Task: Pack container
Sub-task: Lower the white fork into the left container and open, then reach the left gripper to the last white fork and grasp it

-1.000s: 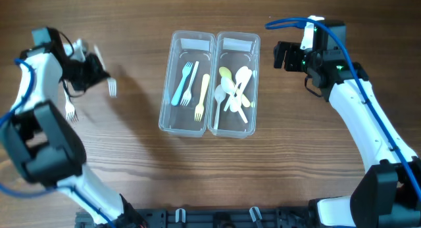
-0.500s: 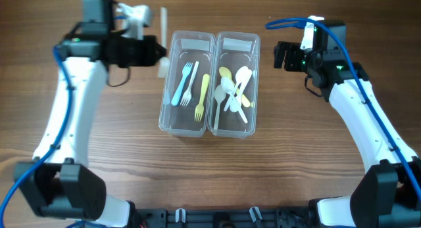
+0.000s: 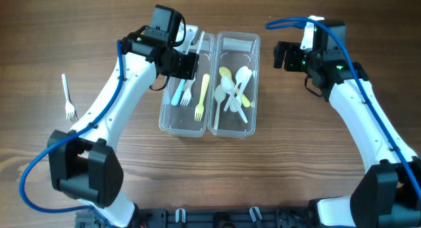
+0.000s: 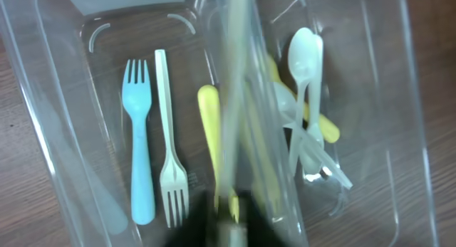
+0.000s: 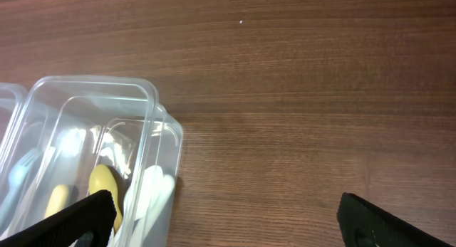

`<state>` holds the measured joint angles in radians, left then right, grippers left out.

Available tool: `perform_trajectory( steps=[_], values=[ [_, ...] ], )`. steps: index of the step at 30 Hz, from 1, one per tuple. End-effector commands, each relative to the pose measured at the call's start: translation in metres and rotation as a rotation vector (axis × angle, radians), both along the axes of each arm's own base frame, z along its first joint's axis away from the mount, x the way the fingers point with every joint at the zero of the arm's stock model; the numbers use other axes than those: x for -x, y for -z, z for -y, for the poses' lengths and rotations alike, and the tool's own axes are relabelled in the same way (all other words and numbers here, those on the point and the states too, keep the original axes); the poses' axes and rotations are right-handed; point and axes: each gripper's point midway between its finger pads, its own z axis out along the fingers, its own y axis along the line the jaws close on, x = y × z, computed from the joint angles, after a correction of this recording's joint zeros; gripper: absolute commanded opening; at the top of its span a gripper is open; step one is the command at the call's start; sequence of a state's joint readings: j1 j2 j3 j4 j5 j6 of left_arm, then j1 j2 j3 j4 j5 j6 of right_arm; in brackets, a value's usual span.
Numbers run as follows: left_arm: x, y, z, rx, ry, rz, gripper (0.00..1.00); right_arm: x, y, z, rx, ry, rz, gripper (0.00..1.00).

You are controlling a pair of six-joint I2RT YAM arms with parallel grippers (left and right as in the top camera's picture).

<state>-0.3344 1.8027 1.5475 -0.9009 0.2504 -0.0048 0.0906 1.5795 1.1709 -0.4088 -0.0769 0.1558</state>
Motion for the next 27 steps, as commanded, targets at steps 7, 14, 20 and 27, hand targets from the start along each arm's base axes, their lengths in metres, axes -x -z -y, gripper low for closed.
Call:
perform_trajectory(
  steps=[7, 14, 20, 27],
  values=[
    [-0.008, 0.007, -0.012, -0.040, -0.031, 0.014, 1.00, -0.001, -0.003, 0.001, 0.016, -0.001, 0.012, 1.00],
    [-0.033, -0.014, -0.103, -0.169, -0.258, 0.102, 1.00, -0.001, -0.003, 0.001, 0.016, -0.001, 0.012, 1.00],
    [-0.020, -0.008, -0.213, -0.340, -0.504, 0.030, 1.00, -0.001, -0.003, 0.001, 0.016, -0.001, 0.012, 1.00],
    [0.009, 0.016, -0.313, -0.334, -0.799, -0.052, 1.00, -0.001, -0.003, 0.001, 0.016, -0.001, 0.012, 1.00]
  ],
)
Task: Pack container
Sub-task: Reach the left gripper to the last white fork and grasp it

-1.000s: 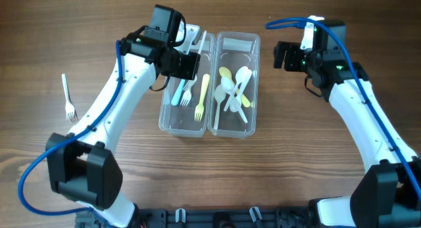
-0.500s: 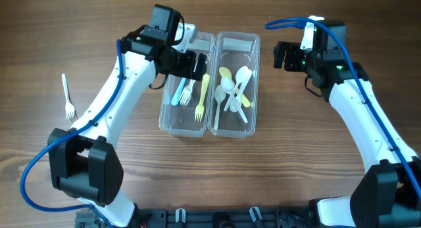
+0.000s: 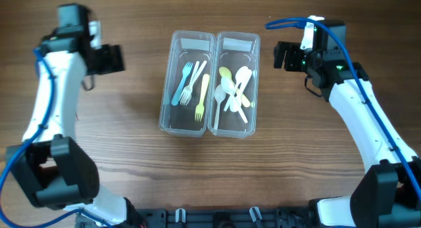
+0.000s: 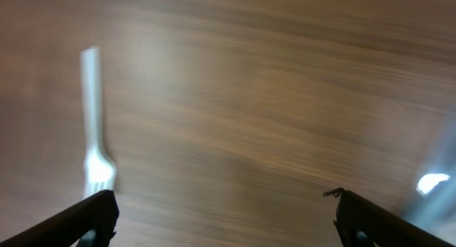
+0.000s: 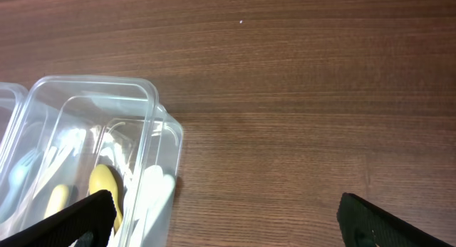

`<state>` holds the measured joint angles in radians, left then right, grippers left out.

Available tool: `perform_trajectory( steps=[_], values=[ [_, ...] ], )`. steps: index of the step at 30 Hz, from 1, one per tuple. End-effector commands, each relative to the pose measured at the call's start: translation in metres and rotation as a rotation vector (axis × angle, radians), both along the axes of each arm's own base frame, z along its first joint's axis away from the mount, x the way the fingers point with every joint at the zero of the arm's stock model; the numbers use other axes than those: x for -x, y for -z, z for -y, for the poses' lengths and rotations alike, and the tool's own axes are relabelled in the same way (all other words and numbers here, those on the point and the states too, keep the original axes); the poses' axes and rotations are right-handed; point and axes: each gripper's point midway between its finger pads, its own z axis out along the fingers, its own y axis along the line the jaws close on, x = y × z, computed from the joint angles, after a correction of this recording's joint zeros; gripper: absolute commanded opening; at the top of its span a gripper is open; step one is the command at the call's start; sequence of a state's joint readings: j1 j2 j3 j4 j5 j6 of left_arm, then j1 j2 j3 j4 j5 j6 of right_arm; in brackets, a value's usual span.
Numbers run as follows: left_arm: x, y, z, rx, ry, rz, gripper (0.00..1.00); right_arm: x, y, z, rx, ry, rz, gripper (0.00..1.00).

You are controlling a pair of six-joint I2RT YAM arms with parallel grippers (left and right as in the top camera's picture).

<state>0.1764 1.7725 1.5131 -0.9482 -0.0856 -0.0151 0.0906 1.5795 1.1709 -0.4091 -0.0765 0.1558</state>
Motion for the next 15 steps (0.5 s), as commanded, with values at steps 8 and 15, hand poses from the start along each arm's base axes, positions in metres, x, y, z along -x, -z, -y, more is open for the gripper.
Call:
perform_trajectory(
  steps=[8, 15],
  values=[
    [0.047, 0.044, -0.103, 0.046, -0.347, 0.021, 1.00, -0.001, -0.003, 0.001, 0.016, -0.001, 0.013, 1.00],
    [0.045, 0.066, -0.112, 0.078, -0.364, 0.054, 0.98, -0.001, -0.003, 0.001, 0.016, -0.002, 0.012, 1.00]
  ],
)
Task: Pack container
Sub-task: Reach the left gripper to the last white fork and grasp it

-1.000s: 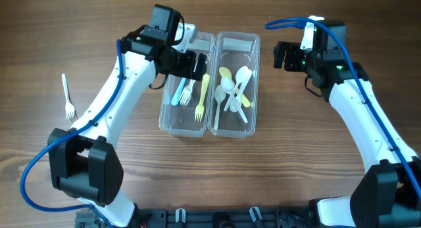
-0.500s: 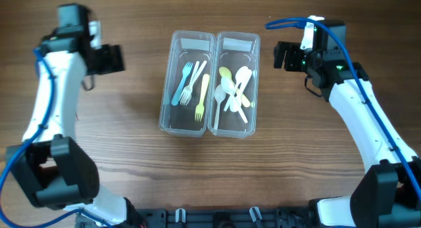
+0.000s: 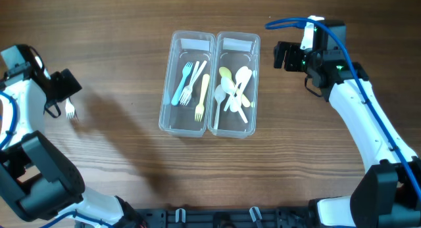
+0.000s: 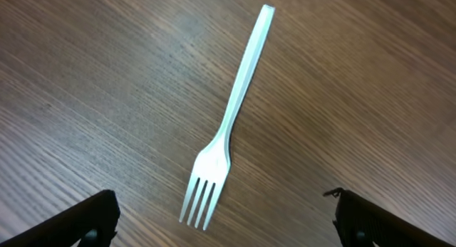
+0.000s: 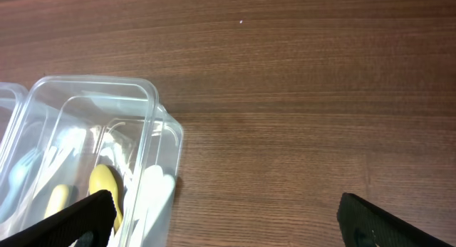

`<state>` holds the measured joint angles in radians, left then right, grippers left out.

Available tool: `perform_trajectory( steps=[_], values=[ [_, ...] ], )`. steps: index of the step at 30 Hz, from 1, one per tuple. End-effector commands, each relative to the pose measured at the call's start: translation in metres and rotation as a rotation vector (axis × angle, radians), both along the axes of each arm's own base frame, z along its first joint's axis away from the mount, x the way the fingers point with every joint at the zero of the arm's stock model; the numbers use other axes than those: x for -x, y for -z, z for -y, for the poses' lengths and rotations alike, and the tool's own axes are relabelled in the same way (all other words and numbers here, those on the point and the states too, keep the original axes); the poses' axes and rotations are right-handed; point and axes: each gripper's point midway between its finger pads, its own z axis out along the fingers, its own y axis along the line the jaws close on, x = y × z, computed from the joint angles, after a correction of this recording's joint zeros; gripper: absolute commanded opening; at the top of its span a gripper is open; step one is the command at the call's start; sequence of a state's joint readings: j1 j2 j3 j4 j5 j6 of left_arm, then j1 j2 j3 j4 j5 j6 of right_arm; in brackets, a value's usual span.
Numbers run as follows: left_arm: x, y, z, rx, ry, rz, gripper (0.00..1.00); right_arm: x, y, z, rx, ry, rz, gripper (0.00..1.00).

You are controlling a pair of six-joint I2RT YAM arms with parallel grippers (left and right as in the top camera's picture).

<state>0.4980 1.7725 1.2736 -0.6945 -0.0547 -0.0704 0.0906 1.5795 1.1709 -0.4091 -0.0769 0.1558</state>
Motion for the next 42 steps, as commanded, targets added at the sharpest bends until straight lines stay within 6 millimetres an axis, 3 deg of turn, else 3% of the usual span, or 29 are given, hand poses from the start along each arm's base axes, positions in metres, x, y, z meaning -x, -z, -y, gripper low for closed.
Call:
perform_trajectory(
  steps=[1, 12, 19, 21, 22, 23, 24, 26, 30, 34, 38, 42],
  values=[
    [-0.007, 0.010, 0.003, 0.034, -0.003, 0.026, 0.98, -0.001, -0.003, 0.001, 0.016, -0.001, 0.012, 1.00],
    [-0.014, 0.071, 0.003, 0.083, 0.028, -0.046, 1.00, -0.001, -0.003, 0.001, 0.016, -0.001, 0.013, 1.00],
    [-0.025, 0.085, 0.003, 0.100, 0.041, -0.019, 0.96, -0.001, -0.003, 0.001, 0.016, -0.001, 0.013, 1.00],
    [-0.025, 0.085, 0.003, 0.100, 0.041, -0.019, 0.86, -0.001, -0.003, 0.001, 0.016, -0.001, 0.013, 1.00],
    [-0.025, 0.085, 0.003, 0.100, 0.041, -0.019, 0.69, -0.001, -0.003, 0.001, 0.016, -0.001, 0.013, 1.00],
    [-0.025, 0.085, 0.003, 0.101, 0.041, -0.019, 0.42, -0.001, -0.003, 0.001, 0.016, -0.001, 0.012, 1.00],
    [-0.025, 0.085, 0.003, 0.102, 0.041, -0.020, 0.25, -0.001, -0.003, 0.001, 0.016, -0.001, 0.013, 1.00],
    [-0.025, 0.085, 0.004, 0.106, 0.042, -0.019, 0.14, -0.001, -0.003, 0.001, 0.016, -0.001, 0.012, 1.00],
    [-0.027, 0.084, 0.010, 0.139, 0.055, -0.002, 0.04, -0.001, -0.003, 0.001, 0.016, -0.001, 0.012, 1.00],
    [-0.037, 0.079, 0.030, 0.245, 0.095, 0.061, 0.04, -0.001, -0.003, 0.001, 0.016, -0.001, 0.012, 1.00],
    [-0.055, 0.053, 0.056, 0.377, 0.170, 0.187, 0.04, -0.001, -0.003, 0.001, 0.016, -0.001, 0.013, 1.00],
    [-0.078, -0.010, 0.092, 0.535, 0.319, 0.416, 0.04, -0.001, -0.003, 0.001, 0.016, -0.001, 0.013, 1.00]
  ],
)
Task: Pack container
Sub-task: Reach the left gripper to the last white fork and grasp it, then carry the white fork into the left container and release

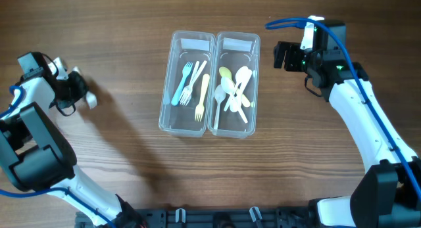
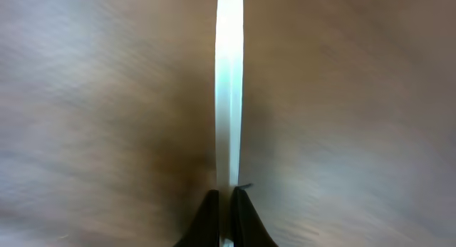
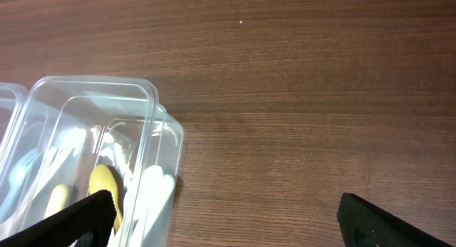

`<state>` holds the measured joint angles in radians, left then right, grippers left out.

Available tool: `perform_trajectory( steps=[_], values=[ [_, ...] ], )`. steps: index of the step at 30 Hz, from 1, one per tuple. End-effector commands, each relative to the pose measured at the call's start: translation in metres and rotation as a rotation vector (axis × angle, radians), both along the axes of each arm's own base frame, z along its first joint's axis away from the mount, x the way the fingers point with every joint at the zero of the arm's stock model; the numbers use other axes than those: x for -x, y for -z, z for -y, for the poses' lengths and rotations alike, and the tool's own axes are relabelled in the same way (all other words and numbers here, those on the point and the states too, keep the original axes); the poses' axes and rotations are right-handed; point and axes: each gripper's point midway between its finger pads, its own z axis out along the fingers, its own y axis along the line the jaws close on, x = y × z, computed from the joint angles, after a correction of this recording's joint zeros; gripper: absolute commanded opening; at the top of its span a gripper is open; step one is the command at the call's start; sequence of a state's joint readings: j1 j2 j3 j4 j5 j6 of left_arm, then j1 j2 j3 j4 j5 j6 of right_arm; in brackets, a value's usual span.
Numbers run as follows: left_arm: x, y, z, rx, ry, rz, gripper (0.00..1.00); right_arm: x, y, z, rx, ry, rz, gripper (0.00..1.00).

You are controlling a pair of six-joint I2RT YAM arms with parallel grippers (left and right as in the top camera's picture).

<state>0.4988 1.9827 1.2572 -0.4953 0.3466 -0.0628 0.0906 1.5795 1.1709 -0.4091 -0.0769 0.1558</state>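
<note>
Two clear containers sit side by side mid-table: the left container [image 1: 164, 96] holds several forks, the right container [image 1: 256, 70] holds spoons. At the far left my left gripper [image 1: 77, 91] is shut on a white plastic fork [image 1: 90, 101]. In the left wrist view, which is blurred, the fork [image 2: 229, 83] runs straight up from the closed jaws of the left gripper [image 2: 222, 193]. My right gripper [image 1: 281, 56] stands open beside the spoon container's far right corner, with nothing in it; the right gripper [image 3: 224, 204] shows its fingers wide apart.
The spoon container's corner [image 3: 153, 90] with a yellow spoon [image 3: 103, 186] shows at the left of the right wrist view. Bare wooden table [image 1: 118, 162] lies around both containers.
My left gripper was open above the white fork lying on the table at the far left. Now it is shut on the fork's handle. The right arm has not moved.
My left gripper was over the fork container, holding a pale utensil, while a white fork lay at the table's left. Then it was open, left of the container. Then it hung open over that fork, and now it grips it.
</note>
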Motion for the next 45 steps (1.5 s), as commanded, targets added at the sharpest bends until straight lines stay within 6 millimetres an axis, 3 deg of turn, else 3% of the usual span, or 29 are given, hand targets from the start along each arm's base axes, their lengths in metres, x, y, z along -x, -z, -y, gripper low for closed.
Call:
perform_trajectory(
  steps=[1, 3, 5, 7, 9, 14, 17, 23, 31, 37, 39, 41, 43, 45],
  values=[
    [-0.029, -0.092, 0.053, 0.245, 0.178, 0.333, 0.04, -0.001, -0.003, 0.001, 0.016, -0.001, 0.013, 1.00],
    [-0.032, -0.131, 0.075, 0.324, 0.271, 0.458, 0.04, -0.001, -0.003, 0.001, 0.016, -0.001, 0.013, 1.00],
    [-0.030, -0.156, 0.095, 0.366, 0.360, 0.531, 0.04, -0.001, -0.003, 0.001, 0.016, -0.001, 0.012, 1.00],
    [-0.025, -0.178, 0.124, 0.413, 0.469, 0.590, 0.04, -0.001, -0.003, 0.001, 0.016, -0.001, 0.012, 1.00],
    [-0.021, -0.184, 0.146, 0.440, 0.519, 0.585, 0.04, -0.001, -0.003, 0.001, 0.016, -0.001, 0.012, 1.00],
    [-0.003, -0.175, 0.228, 0.480, 0.729, 0.511, 0.04, -0.001, -0.003, 0.001, 0.016, -0.001, 0.013, 1.00],
    [0.005, -0.154, 0.270, 0.395, 0.809, 0.411, 0.04, -0.001, -0.003, 0.001, 0.016, -0.001, 0.012, 1.00],
    [0.023, -0.119, 0.326, 0.178, 0.916, 0.267, 0.04, -0.001, -0.003, 0.001, 0.016, -0.001, 0.013, 1.00],
    [0.024, -0.098, 0.331, -0.010, 0.810, 0.157, 0.04, -0.001, -0.003, 0.001, 0.016, -0.001, 0.013, 1.00],
    [0.010, -0.091, 0.302, -0.120, 0.594, 0.103, 0.04, -0.001, -0.003, 0.001, 0.016, -0.001, 0.012, 1.00],
    [0.008, -0.092, 0.302, -0.123, 0.592, 0.112, 0.20, -0.001, -0.003, 0.001, 0.016, -0.001, 0.012, 1.00],
    [0.008, -0.092, 0.302, -0.123, 0.592, 0.113, 0.55, -0.001, -0.003, 0.001, 0.016, -0.001, 0.012, 1.00],
    [0.008, -0.092, 0.302, -0.123, 0.592, 0.113, 0.66, -0.001, -0.003, 0.001, 0.016, -0.001, 0.013, 1.00],
    [0.007, -0.092, 0.303, -0.123, 0.592, 0.118, 0.95, -0.001, -0.003, 0.001, 0.016, -0.001, 0.013, 1.00]
  ],
)
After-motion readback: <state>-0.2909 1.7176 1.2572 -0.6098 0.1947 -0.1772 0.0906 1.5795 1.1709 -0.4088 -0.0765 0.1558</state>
